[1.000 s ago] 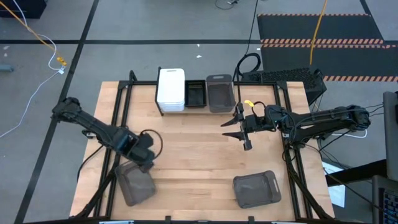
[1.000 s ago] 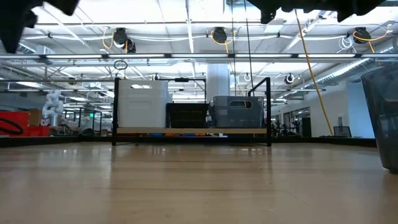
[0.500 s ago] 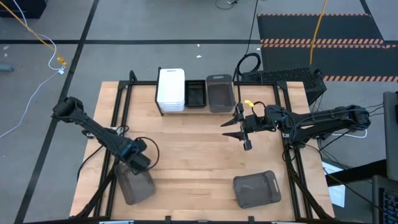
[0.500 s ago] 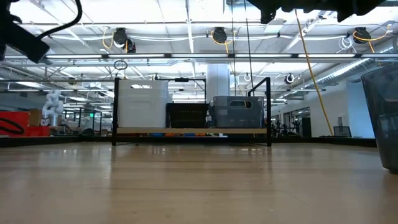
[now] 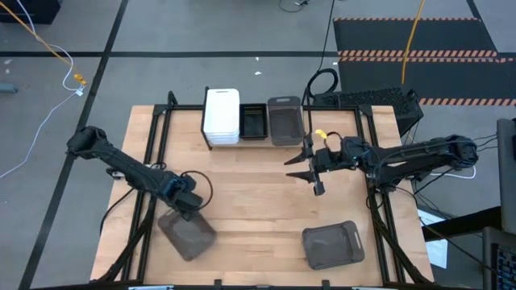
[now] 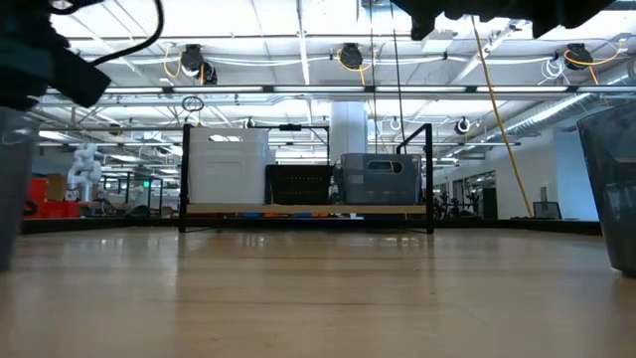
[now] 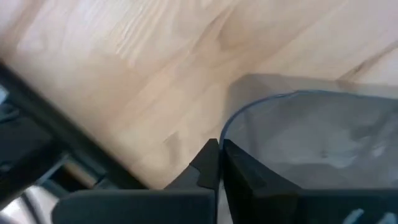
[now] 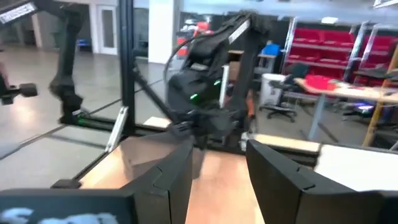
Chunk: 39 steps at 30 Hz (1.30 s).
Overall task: Stack baskets on shelf by color
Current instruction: Stack the left gray bin on top of the other gray bin on the shelf
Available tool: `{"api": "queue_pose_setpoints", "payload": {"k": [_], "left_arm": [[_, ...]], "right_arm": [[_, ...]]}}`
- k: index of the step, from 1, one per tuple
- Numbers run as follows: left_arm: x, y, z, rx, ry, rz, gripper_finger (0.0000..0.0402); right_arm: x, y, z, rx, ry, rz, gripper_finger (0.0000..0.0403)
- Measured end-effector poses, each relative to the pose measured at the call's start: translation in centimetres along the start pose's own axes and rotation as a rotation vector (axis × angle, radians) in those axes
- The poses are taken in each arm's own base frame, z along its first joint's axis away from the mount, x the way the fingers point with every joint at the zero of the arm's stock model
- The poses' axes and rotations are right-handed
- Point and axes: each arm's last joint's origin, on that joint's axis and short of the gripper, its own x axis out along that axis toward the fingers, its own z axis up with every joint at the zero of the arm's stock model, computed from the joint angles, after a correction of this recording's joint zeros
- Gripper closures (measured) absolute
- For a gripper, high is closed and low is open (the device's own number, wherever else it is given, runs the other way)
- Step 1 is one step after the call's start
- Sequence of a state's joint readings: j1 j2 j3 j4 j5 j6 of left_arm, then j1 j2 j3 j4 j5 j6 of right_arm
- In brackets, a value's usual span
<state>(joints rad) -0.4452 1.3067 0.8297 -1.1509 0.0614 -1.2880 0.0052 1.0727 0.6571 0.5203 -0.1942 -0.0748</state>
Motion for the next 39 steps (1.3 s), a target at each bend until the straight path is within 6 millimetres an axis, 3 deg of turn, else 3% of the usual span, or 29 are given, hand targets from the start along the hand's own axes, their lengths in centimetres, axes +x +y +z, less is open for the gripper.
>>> {"api": "queue_pose_setpoints", "payload": {"k": [7, 12, 18, 22, 29, 34, 39], "left_arm": [[-0.8, -1.7, 3.6, -0.118, -0.201, -0.242, 0.0392], [-1.3, -3.0, 6.2, -0.089, -0.359, -0.382, 0.0397], [-0.5, -3.5, 8.0, -0.027, -0.394, -0.386, 0.0384], [-0.7, -3.9, 8.5, 0.057, -0.442, -0.413, 0.037], [-3.6, -4.1, 8.1, 0.209, -0.641, -0.533, 0.0308], [-5.1, -2.8, 7.5, 0.189, -0.734, -0.514, 0.0268], [-5.8, -1.7, 7.2, 0.143, -0.807, -0.448, 0.0257]], "right_arm": [[4.0, 1.4, -3.0, -0.026, 0.032, 0.185, 0.0274], [9.1, 3.0, -1.3, -0.017, 0.115, 0.261, 0.0271], [13.3, 5.8, -1.7, -0.121, 0.442, 0.367, 0.0262], [14.4, 6.3, -1.6, -0.194, 0.535, 0.417, 0.0252], [15.5, 6.7, -4.6, -0.219, 0.713, 0.554, 0.0248], [15.7, 7.2, -5.6, -0.147, 0.76, 0.555, 0.0248], [15.8, 8.3, -6.2, -0.076, 0.787, 0.547, 0.0248]]}}
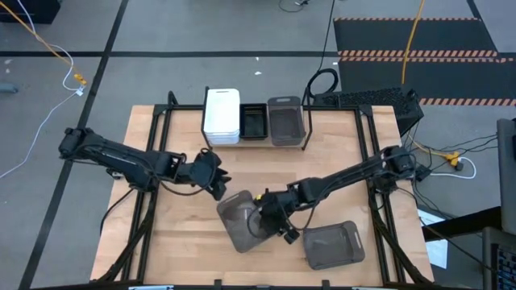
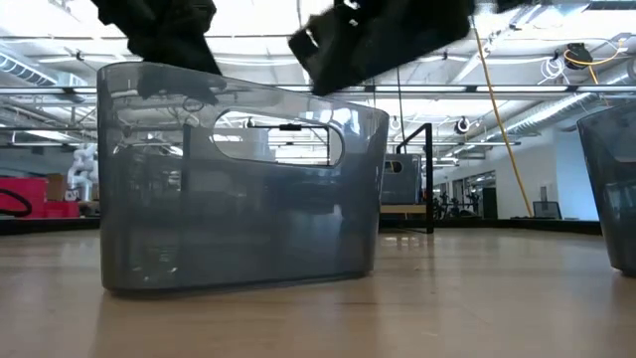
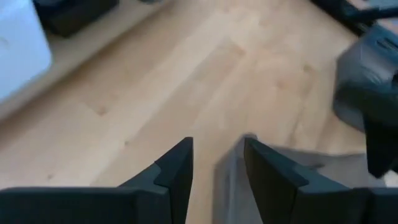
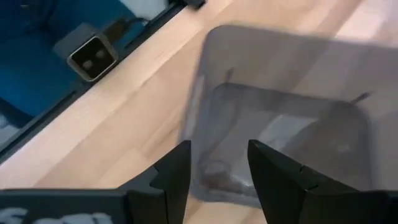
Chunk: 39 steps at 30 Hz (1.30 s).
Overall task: Stack baskets on shelf by color
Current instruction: Stack the left gray bin on top of the other gray bin on the shelf
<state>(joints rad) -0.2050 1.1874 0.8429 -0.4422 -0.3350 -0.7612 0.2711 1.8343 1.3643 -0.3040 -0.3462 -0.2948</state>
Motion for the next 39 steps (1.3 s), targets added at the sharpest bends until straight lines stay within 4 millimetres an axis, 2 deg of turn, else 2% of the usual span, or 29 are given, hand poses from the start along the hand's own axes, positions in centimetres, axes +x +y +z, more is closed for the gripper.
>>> {"api": "queue_pose_setpoints", "payload": {"k": [9, 18, 23, 26, 29, 32, 35, 39], "left_arm": [[0.3, 0.5, -0.4, 0.026, -0.006, 0.098, 0.0256], [0.3, 0.5, -0.2, 0.031, -0.037, 0.12, 0.0256], [0.3, 0.6, -0.2, 0.029, -0.039, 0.121, 0.0256], [0.3, 0.6, -0.2, 0.029, -0.039, 0.121, 0.0256], [0.2, 0.5, -0.3, 0.032, -0.035, 0.123, 0.0256], [0.2, 0.5, -0.3, 0.043, -0.031, 0.122, 0.0256], [0.2, 0.5, -0.4, 0.052, -0.031, 0.119, 0.0256], [0.2, 0.5, -0.4, 0.062, -0.031, 0.119, 0.0256]], "right_arm": [[1.5, 1.3, -1.4, 0.126, -0.027, 0.016, 0.025], [2.6, 2.0, -3.5, 0.16, -0.033, 0.018, 0.029], [2.5, 1.9, -3.9, 0.154, 0.0, -0.014, 0.0344], [2.0, 2.1, -3.9, 0.122, -0.002, 0.061, 0.0388], [0.4, 2.7, -3.2, 0.094, -0.05, 0.196, 0.039], [-2.5, 3.5, -1.9, 0.079, -0.119, 0.298, 0.0396], [-6.6, 4.2, -0.9, 0.064, -0.186, 0.343, 0.0398], [-13.2, 4.9, -0.9, -0.032, -0.236, 0.196, 0.0399]]}}
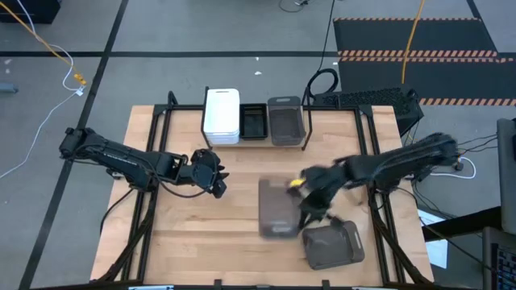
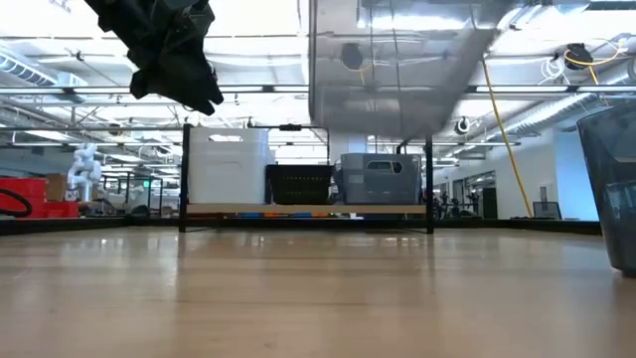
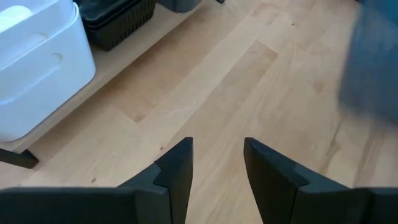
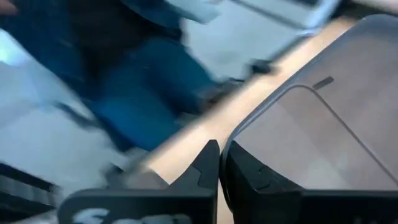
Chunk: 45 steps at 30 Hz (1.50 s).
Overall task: Stack baskets on shelf by color
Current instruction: Stack the left gray bin on top of the other gray bin on the shelf
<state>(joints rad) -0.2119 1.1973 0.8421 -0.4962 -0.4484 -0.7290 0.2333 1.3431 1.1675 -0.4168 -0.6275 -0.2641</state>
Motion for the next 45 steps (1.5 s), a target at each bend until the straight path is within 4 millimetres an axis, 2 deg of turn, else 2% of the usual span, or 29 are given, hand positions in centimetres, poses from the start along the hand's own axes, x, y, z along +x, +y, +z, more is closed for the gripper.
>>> {"api": "queue_pose_setpoints", "payload": {"k": [4, 8, 12, 16, 19, 25, 28, 33, 41, 45], "left_arm": [[0.0, 0.0, 0.0, 0.006, 0.0, 0.001, 0.0256], [0.1, 0.1, 0.2, 0.001, -0.009, 0.005, 0.0256], [0.3, 0.3, 0.7, -0.015, -0.035, 0.003, 0.0256], [0.5, 0.6, 1.1, -0.019, -0.048, 0.003, 0.0256], [0.6, 0.8, 1.3, -0.026, -0.051, 0.008, 0.0256], [0.7, 0.8, 1.3, -0.034, -0.006, -0.041, 0.0256], [0.7, 0.9, 1.3, -0.029, -0.004, -0.039, 0.0256], [0.8, 1.2, 1.6, -0.009, -0.017, -0.015, 0.0256], [1.2, 1.9, 2.1, -0.018, -0.028, 0.016, 0.0256], [1.2, 2.0, 2.1, 0.003, -0.028, 0.02, 0.0256]], "right_arm": [[-5.6, 1.7, 0.0, -0.203, 0.06, -0.263, 0.0401], [-9.5, 2.4, -0.3, -0.363, 0.113, -0.484, 0.0401], [-11.6, 1.3, -1.2, -0.496, 0.282, -0.653, 0.0402], [-13.0, -1.4, -2.6, -0.517, 0.491, -0.782, 0.0402], [-13.8, -3.3, -3.9, -0.511, 0.557, -0.761, 0.0402], [-15.9, -6.4, -5.7, -0.471, 0.566, -0.656, 0.0402], [-17.1, -7.4, -6.2, -0.445, 0.645, -0.647, 0.0402], [-18.5, -8.8, -6.9, -0.416, 0.675, -0.607, 0.0402], [-18.5, -11.0, -8.9, -0.358, 0.727, -0.513, 0.0403], [-18.4, -11.3, -9.2, -0.345, 0.726, -0.499, 0.0403]]}}
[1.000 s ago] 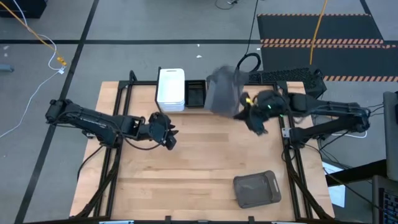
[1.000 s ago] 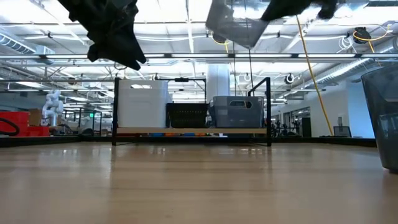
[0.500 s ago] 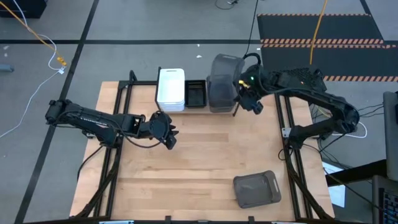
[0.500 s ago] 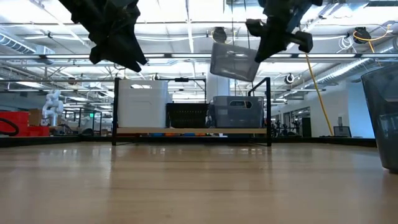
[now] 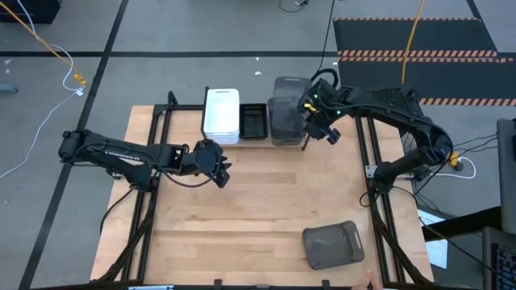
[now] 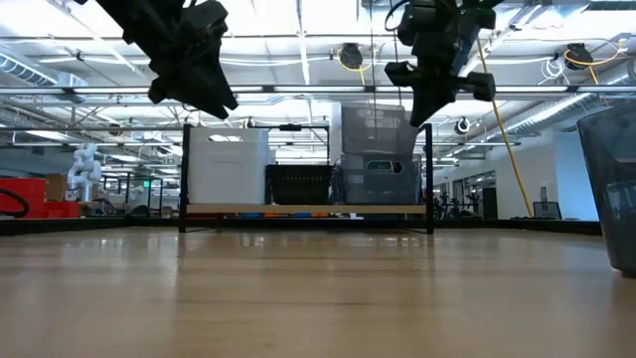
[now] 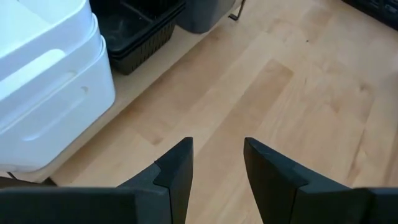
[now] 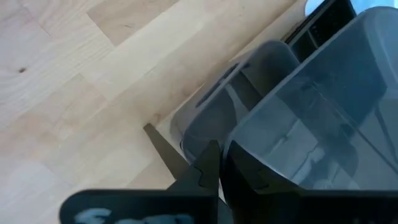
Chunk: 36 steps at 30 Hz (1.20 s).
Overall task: Stack baskets on shelf by color
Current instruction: Stack the left gray bin on top of the other gray bin on the shelf, then stack the gray bin on top of the other gray bin on the shelf
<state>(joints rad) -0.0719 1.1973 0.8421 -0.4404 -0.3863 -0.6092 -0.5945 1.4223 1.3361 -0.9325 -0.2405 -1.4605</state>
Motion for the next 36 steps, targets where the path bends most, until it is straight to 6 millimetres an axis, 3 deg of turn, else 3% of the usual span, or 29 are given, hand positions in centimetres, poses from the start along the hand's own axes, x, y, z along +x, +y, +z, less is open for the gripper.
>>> {"api": "queue_pose_setpoints", "payload": {"k": [11, 20, 23, 27, 30, 36], "left_arm": [[0.0, 0.0, -0.1, 0.039, 0.012, 0.005, 0.0256], [-0.1, 0.2, -0.8, 0.048, 0.071, 0.036, 0.0256], [-0.3, -0.1, -1.0, 0.057, 0.069, 0.027, 0.0256], [-0.5, -0.5, -1.3, 0.067, 0.039, 0.042, 0.0256], [-0.7, -0.8, -1.6, 0.069, 0.016, 0.055, 0.0256], [-0.4, -1.5, -2.8, 0.073, -0.03, 0.012, 0.0256]], "right_arm": [[-0.6, -0.1, 0.3, 0.185, -0.013, -0.037, 0.0359], [-2.7, 0.1, 1.0, 0.234, -0.042, -0.146, 0.0306], [-3.9, -0.2, 1.6, 0.378, -0.099, -0.245, 0.0299], [-5.5, -1.1, 2.9, 0.761, -0.282, -0.371, 0.0303], [-6.0, -0.7, 4.0, 0.931, -0.395, -0.304, 0.0306], [-5.1, 2.5, 8.7, 0.843, -0.408, -0.005, 0.0307]]}}
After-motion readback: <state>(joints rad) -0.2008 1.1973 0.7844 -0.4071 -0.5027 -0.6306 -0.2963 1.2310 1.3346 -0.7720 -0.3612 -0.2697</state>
